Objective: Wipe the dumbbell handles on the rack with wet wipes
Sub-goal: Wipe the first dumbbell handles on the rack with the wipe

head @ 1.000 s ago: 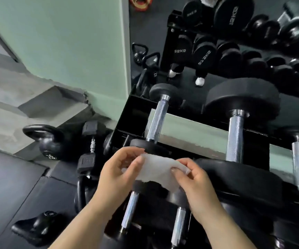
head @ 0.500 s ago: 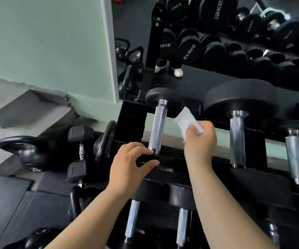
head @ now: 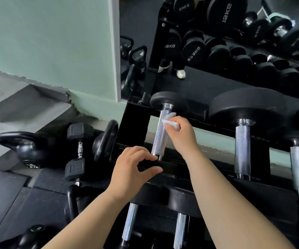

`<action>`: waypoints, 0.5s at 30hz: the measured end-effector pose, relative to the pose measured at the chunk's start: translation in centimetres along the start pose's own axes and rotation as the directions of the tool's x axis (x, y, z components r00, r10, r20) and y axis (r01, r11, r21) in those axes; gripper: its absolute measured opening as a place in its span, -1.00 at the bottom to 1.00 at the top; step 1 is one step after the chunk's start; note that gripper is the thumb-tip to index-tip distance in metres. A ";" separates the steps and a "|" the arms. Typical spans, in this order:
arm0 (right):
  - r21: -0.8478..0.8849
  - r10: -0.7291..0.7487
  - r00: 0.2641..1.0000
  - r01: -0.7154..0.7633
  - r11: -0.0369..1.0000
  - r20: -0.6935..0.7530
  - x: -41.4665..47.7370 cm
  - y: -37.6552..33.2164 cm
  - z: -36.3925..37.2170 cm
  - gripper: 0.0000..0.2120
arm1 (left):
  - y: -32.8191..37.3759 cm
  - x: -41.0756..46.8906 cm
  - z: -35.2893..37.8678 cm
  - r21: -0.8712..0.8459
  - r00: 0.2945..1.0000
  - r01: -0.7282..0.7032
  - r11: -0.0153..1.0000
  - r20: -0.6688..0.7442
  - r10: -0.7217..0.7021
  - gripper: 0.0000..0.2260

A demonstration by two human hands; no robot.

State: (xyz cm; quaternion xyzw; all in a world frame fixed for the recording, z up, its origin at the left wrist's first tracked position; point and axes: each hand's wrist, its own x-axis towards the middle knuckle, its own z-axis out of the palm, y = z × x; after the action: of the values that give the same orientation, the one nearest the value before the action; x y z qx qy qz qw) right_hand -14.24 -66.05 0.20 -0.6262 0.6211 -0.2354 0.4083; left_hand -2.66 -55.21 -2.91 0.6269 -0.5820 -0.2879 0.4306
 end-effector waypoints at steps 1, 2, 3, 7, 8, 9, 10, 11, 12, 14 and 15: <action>0.006 -0.004 1.000 0.004 1.000 -0.021 0.1 0.1 -0.1 -0.89 | -0.1 0.0 0.0 0.001 1.000 -0.003 1.000 -0.001 0.003 -0.60; 0.020 -0.003 0.998 0.004 1.000 -0.056 0.2 0.2 -0.1 -0.88 | -0.1 0.0 0.0 0.005 1.000 -0.006 1.000 -0.004 0.006 -0.60; 0.047 0.006 0.995 -0.001 0.999 -0.103 0.2 0.4 -0.2 -0.90 | -0.1 -0.1 0.0 0.010 1.000 -0.012 1.000 -0.008 0.012 -0.61; 0.289 0.139 0.954 -0.059 0.956 -0.267 -0.6 1.3 -0.3 -0.85 | 0.3 -0.1 -0.1 0.057 1.000 -0.018 0.998 0.010 0.018 -0.66; 0.356 0.197 0.936 -0.085 0.930 -0.291 -1.0 1.7 -0.3 -0.82 | 0.6 0.0 -0.2 0.088 0.999 -0.026 0.996 0.030 0.023 -0.70; 0.417 0.255 0.918 -0.113 0.902 -0.303 -1.4 2.2 -0.2 -0.83 | 0.9 0.0 -0.2 0.128 0.998 -0.041 0.991 0.046 0.035 -0.75; 0.467 0.312 0.902 -0.147 0.872 -0.297 -1.9 2.7 0.0 -0.87 | 1.3 0.1 -0.2 0.157 0.997 -0.052 0.986 0.057 0.043 -0.77; 0.508 0.355 0.892 -0.176 0.843 -0.281 -2.5 3.2 0.2 -0.88 | 1.7 0.0 0.0 0.159 0.998 -0.039 0.986 0.060 0.030 -0.77; 0.540 0.371 0.893 -0.187 0.821 -0.255 -3.0 3.6 0.4 -0.83 | 2.1 -0.1 0.3 0.136 0.999 -0.003 0.991 0.051 -0.004 -0.74; 0.579 0.340 0.922 -0.177 0.796 -0.186 -3.6 4.0 0.5 -0.73 | 2.7 -0.5 0.8 0.075 0.997 0.072 0.995 0.007 -0.073 -0.64; 0.581 0.308 0.939 -0.166 0.797 -0.154 -3.5 3.9 0.5 -0.73 | 2.9 -0.6 1.0 0.067 0.996 0.092 0.993 -0.014 -0.092 -0.61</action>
State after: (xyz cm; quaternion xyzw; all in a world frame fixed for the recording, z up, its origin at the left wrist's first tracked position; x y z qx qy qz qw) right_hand -16.56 -62.09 -2.48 -0.3622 0.6433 -0.4278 0.5215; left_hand -5.01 -54.66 -0.96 0.6688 -0.5595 -0.2842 0.3986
